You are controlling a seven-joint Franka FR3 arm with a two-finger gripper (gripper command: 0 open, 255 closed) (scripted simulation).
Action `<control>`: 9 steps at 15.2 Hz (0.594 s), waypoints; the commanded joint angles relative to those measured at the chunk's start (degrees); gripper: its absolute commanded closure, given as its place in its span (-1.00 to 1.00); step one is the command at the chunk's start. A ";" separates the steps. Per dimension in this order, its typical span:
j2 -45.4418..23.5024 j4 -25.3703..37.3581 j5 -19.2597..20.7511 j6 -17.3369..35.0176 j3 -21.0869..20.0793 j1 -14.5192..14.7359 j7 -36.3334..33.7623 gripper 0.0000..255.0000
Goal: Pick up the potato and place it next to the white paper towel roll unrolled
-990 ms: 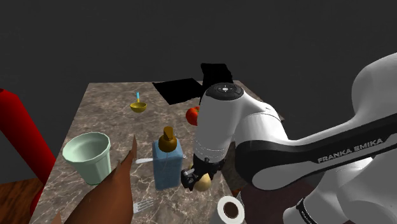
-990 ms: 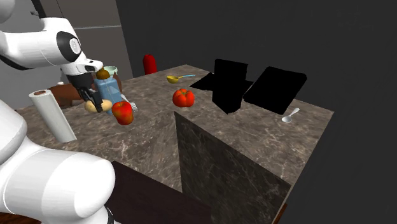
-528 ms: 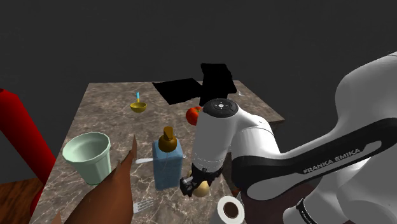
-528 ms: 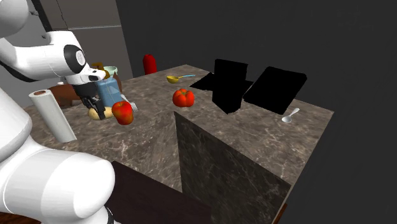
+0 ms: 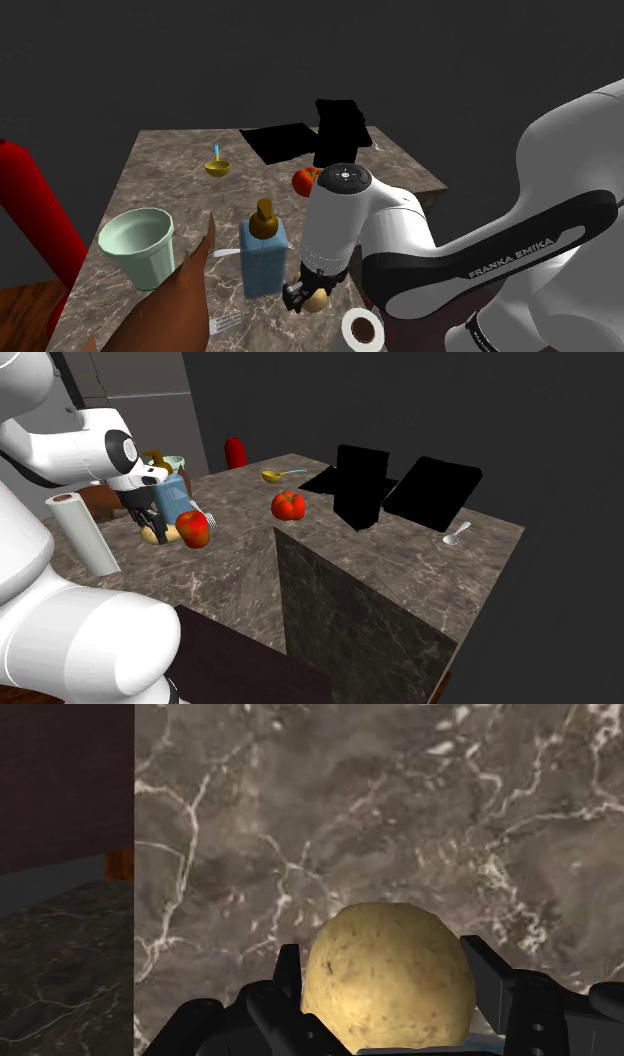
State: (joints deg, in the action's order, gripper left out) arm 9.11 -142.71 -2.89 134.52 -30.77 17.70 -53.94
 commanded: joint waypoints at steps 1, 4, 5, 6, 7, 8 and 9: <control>-0.01 0.00 0.01 0.02 0.00 0.00 -0.01 1.00; -0.01 0.00 0.01 0.01 0.00 0.00 -0.01 -1.00; -0.01 0.00 0.01 0.01 0.00 0.00 -0.01 -1.00; -0.01 0.00 0.01 0.01 0.00 0.00 -0.01 -1.00; -0.01 0.00 0.01 0.01 0.00 0.00 -0.01 -1.00; 1.52 0.79 -0.88 -2.15 0.28 0.23 0.67 -1.00; 2.93 1.67 -1.61 -4.30 0.57 0.44 1.25 -1.00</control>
State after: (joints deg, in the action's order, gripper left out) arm 11.00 -141.95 -3.97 132.14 -30.47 18.04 -53.21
